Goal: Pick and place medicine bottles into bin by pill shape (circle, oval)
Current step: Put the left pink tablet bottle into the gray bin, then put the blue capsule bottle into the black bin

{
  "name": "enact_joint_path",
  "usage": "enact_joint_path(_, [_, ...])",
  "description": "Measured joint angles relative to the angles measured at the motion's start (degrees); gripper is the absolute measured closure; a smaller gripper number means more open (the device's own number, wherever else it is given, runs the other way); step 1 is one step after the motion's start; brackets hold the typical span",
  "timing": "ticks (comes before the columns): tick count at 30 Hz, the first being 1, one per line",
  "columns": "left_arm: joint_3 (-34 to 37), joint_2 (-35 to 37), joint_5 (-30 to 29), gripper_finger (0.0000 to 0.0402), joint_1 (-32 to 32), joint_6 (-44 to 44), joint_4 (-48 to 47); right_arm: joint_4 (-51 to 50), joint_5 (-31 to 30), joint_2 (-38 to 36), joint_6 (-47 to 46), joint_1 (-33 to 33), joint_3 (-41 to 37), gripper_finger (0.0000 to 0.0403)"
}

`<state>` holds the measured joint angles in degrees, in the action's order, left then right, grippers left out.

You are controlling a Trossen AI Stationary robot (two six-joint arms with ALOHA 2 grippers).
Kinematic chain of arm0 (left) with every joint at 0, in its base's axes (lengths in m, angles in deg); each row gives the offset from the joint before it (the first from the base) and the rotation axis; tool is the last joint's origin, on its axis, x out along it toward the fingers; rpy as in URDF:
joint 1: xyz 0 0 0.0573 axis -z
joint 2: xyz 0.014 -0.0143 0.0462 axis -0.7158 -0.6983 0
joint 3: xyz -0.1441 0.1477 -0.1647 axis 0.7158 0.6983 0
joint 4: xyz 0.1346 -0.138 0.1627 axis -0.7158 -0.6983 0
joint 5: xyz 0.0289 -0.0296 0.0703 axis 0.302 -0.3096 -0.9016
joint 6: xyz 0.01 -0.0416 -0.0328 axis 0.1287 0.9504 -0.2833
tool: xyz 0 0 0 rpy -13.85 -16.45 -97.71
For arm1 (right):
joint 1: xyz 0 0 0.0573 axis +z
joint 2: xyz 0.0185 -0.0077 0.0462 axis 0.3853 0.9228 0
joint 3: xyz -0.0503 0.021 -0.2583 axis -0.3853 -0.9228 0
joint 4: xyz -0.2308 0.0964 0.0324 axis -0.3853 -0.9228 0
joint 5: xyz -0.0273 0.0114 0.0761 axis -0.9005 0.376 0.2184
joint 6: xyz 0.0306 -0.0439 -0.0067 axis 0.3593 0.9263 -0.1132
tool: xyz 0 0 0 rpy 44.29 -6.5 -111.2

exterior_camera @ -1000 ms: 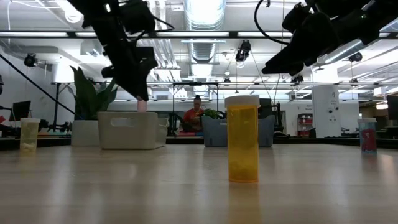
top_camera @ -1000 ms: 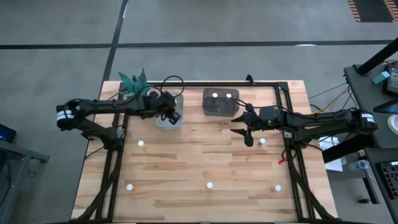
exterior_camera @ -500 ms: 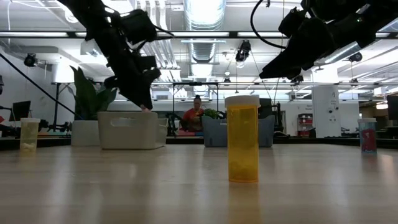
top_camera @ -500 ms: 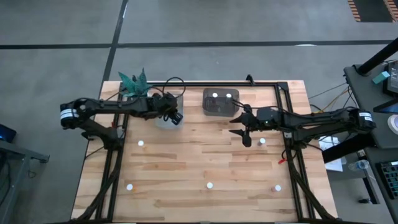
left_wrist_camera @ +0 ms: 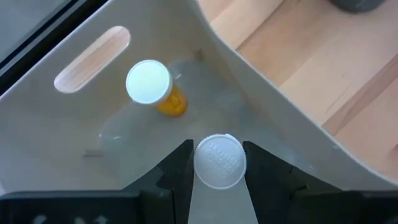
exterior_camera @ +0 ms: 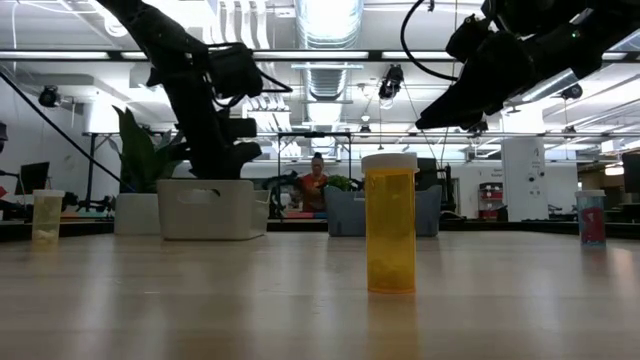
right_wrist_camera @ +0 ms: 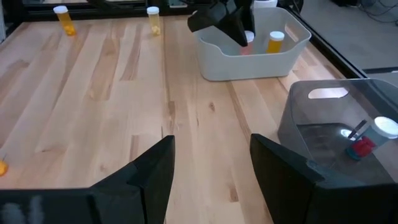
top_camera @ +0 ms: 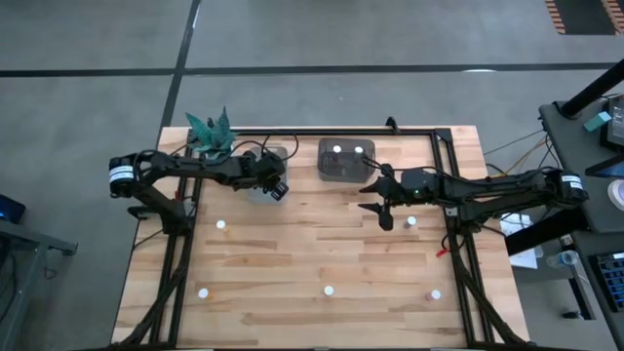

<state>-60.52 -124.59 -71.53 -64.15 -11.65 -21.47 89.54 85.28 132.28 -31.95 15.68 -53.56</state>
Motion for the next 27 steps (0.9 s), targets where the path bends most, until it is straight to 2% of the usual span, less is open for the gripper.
enact_joint_path(4, [0.0,-0.03,0.0,0.0285,0.0,-0.04,0.42,-0.04,0.0,0.0,-0.03,0.0,0.0,0.0202])
enact_joint_path(15, [0.0,-0.01,0.04,0.0231,0.0,-0.06,0.33,-0.07,0.0,-0.02,-0.64,0.0,0.0,0.0202])
enact_joint_path(22, [-0.5,1.86,0.12,0.0228,0.0,-0.58,-2.41,-0.38,0.0,-0.13,-3.47,0.0,0.0,0.0202])
enact_joint_path(27, [-1.58,5.25,0.09,0.0228,0.11,-1.75,-5.38,-6.6,-0.03,-0.15,-8.61,0.0,2.5,0.0202])
